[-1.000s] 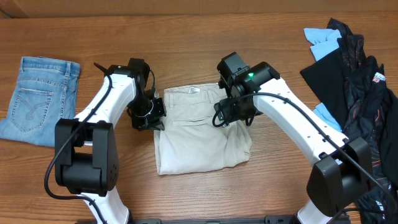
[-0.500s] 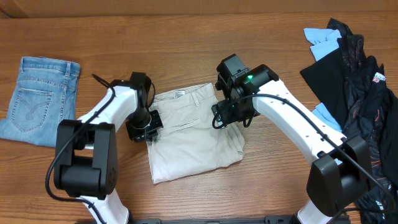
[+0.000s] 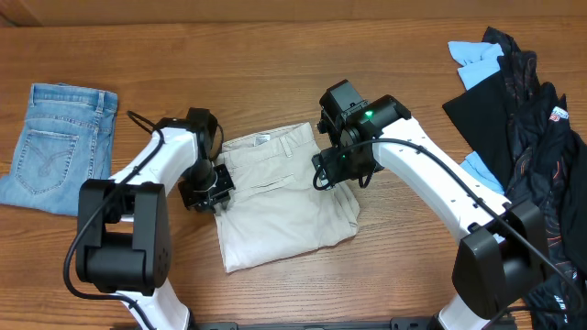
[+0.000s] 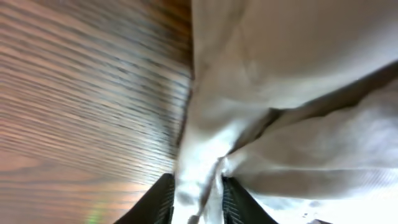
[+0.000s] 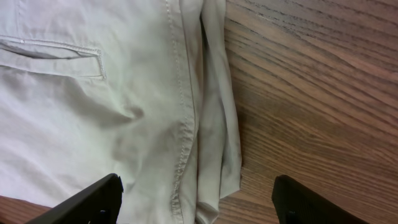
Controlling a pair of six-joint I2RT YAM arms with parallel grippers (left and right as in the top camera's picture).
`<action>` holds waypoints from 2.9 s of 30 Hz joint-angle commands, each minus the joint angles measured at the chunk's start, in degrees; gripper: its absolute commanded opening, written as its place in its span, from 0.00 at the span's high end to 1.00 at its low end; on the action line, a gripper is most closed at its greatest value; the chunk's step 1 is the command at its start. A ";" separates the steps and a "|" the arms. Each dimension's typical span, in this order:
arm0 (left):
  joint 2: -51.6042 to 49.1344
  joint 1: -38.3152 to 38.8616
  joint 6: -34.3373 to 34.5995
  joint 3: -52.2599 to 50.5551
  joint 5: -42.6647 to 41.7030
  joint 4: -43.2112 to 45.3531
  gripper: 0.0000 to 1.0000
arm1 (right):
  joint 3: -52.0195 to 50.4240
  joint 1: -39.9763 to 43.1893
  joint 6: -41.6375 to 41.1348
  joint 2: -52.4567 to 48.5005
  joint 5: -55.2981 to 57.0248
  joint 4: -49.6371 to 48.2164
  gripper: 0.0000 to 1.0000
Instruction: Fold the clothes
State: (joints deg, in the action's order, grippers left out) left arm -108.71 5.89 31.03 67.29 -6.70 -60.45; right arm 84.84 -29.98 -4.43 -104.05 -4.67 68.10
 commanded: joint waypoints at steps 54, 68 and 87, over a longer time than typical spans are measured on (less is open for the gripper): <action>1.07 -6.73 -22.60 1.68 -20.04 14.21 0.00 | -4.11 0.52 -0.04 0.33 0.72 -3.34 0.18; 0.85 -0.31 -15.41 -5.25 -20.35 24.46 0.02 | -4.11 0.52 -0.04 0.33 0.70 -3.32 0.18; 1.88 -0.70 -17.77 -0.37 -19.96 24.85 0.87 | -4.09 0.85 -2.08 0.33 3.50 -3.26 0.19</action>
State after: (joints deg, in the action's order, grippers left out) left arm -107.48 6.92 16.08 63.59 -27.55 -34.41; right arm 80.95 -29.69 -4.73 -104.05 -3.70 65.12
